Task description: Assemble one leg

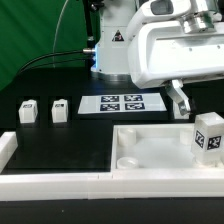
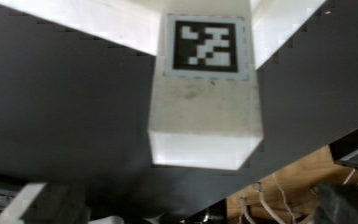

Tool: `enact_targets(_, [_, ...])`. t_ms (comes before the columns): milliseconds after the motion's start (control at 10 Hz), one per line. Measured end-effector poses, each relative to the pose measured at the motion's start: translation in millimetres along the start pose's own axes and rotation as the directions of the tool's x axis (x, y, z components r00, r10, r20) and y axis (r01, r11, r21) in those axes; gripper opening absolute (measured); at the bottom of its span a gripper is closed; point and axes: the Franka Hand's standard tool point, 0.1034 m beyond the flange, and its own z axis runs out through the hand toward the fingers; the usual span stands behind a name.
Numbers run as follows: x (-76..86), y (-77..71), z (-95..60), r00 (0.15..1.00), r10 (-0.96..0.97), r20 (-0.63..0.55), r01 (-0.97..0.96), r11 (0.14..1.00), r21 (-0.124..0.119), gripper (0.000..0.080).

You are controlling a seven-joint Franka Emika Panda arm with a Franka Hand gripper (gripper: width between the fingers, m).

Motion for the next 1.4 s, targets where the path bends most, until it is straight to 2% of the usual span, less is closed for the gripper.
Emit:
enact_targets(700, [-2.4, 0.5, 1.7, 1.0, 0.002, 0.012, -0.002, 1.0, 0.004, 0.0649])
enact_targets(800, [-2.0, 2.4, 2.3, 0.998, 0.001, 0.058, -0.002, 1.0, 0.02, 0.0649])
enact_targets(900, [0.0, 4.9, 1.3, 0.998, 0.001, 0.068, -0.003, 1.0, 0.022, 0.0649])
enact_targets(1000, [-2.6, 0.7, 1.9, 0.992, 0.006, 0.123, -0.012, 0.999, 0.046, 0.0649])
enact_targets(1100, [-3.2, -10.1, 0.4, 0.973, 0.026, 0.23, -0.047, 0.995, 0.086, 0.0649])
enact_targets(1300, [-2.9, -21.3, -2.3, 0.918, 0.03, 0.396, -0.09, 0.987, 0.133, 0.0649])
enact_targets(1400, [-3.0, -17.2, -0.7, 0.886, 0.014, 0.464, -0.096, 0.984, 0.152, 0.0649])
